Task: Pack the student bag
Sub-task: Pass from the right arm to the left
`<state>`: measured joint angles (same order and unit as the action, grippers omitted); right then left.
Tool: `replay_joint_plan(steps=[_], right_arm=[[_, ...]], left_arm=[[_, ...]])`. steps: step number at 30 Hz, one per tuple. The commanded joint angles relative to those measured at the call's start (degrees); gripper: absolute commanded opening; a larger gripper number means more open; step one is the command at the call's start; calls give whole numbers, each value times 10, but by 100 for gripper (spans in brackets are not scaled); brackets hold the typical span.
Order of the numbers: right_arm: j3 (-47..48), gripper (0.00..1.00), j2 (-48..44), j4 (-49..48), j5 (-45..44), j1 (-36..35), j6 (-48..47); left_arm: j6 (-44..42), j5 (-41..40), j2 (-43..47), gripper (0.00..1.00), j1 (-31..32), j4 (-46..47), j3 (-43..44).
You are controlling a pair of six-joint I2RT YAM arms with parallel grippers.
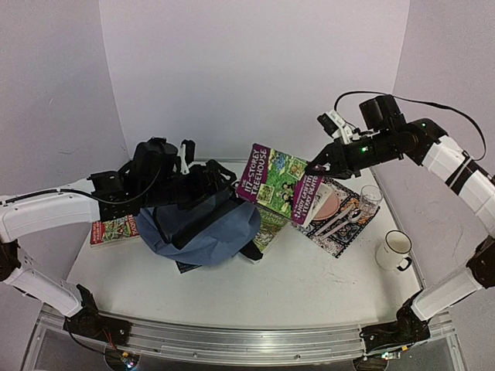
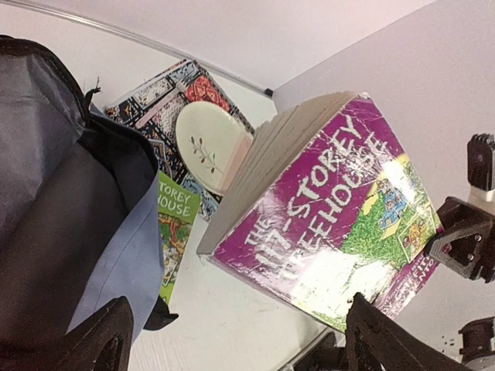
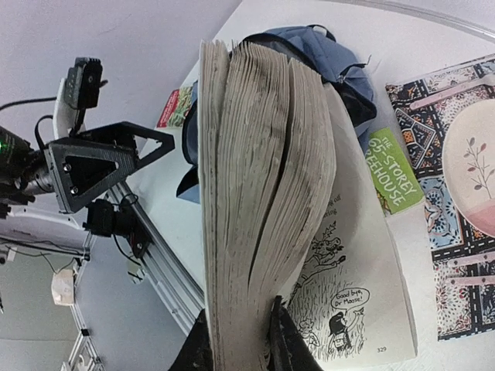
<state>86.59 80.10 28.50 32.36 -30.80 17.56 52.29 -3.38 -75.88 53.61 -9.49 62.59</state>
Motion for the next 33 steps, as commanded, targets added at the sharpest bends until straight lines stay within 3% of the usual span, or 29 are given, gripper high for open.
replay_joint_plan(steps=[1, 8, 18, 22, 26, 30, 33], right_arm=[[15, 0, -40, -119, 1, 2, 86], [-109, 0, -82, -339, 28, 1, 216], [-179, 0, -96, -485, 20, -12, 310], [-200, 0, -99, -505, 3, -23, 327], [-216, 0, -100, -514, -2, -27, 341], [-236, 0, -101, -512, -13, -28, 351], [-246, 11, -101, -500, -36, -28, 354]], left_arm=[[60, 28, 12, 98, -17, 142, -29], [86, 66, -40, 99, -27, 196, -3], [134, 113, -112, 98, -28, 328, 8], [159, 112, -124, 92, -29, 407, -12], [166, 107, -127, 76, -29, 449, -19], [166, 86, -112, 48, -31, 473, -35], [171, 74, -98, 29, -36, 476, -47]])
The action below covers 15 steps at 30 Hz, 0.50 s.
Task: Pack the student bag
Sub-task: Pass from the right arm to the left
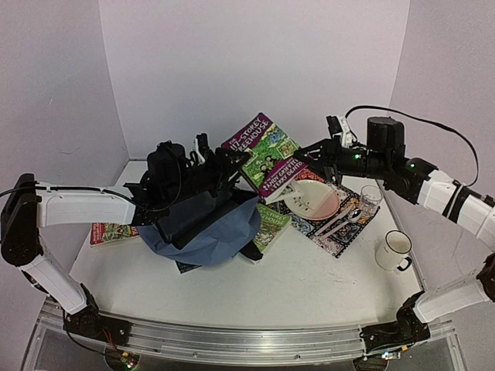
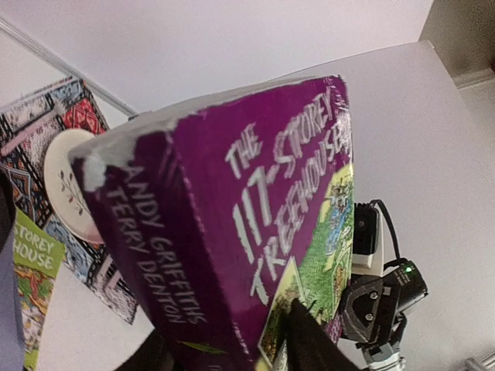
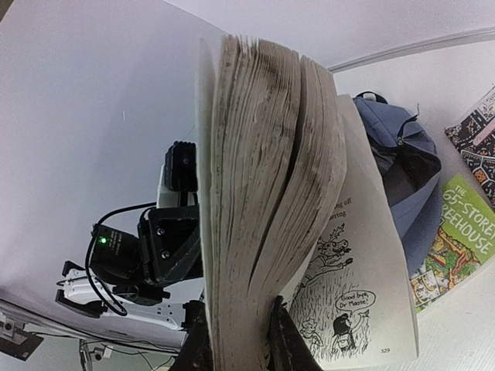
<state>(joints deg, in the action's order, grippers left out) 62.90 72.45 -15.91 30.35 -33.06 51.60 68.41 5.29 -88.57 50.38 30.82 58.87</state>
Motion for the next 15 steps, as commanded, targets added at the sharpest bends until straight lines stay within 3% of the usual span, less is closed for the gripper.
replay_joint_plan(steps=[1, 5, 7, 15], right_arm=[[-13, 16, -25, -48, -26, -5, 14], [-30, 40, -33, -29, -78, -5, 25], [-42, 55, -37, -28, -96, -5, 34], [-86, 97, -24, -117, -94, -28, 92]], left_arm=[[13, -18, 35, 23, -6, 74, -15], [23, -45, 60, 1, -14, 76, -36], [26, -61, 71, 0, -19, 77, -43], [41, -104, 92, 0, -29, 85, -41]])
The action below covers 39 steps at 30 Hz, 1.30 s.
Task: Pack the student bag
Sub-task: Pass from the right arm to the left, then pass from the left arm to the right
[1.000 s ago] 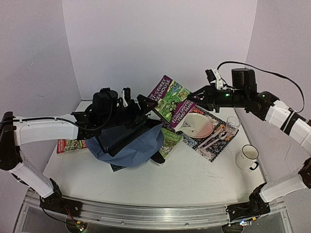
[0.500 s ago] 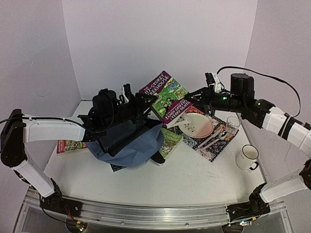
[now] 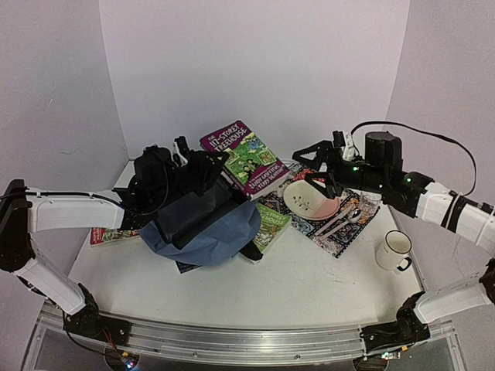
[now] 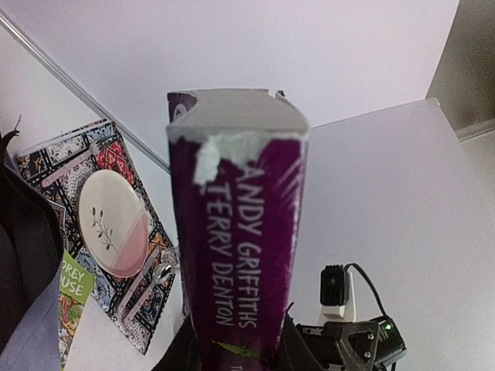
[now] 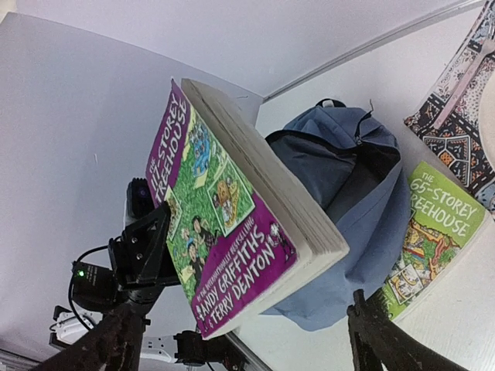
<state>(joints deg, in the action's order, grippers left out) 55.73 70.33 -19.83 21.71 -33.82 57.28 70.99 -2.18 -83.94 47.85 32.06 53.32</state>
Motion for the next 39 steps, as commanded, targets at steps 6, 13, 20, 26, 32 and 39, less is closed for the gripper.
replay_joint_plan(steps=[6, 13, 20, 26, 32, 39], right_arm=[[-51, 98, 21, -175, -24, -60, 92], [-42, 98, 90, -300, 5, -87, 153], [3, 98, 161, -355, 15, -111, 164], [29, 98, 199, -452, 7, -109, 171], [26, 84, 208, -496, -18, -82, 166], [61, 42, 248, -545, 22, -71, 171]], left_arm=[[26, -49, 44, 0, -6, 81, 22], [34, -53, 38, 0, -6, 95, 31], [40, -49, 44, 0, -6, 105, 32], [56, -44, 67, 0, -6, 106, -5], [68, -61, 112, 0, -5, 105, -60], [77, -62, 131, 0, -6, 105, -86]])
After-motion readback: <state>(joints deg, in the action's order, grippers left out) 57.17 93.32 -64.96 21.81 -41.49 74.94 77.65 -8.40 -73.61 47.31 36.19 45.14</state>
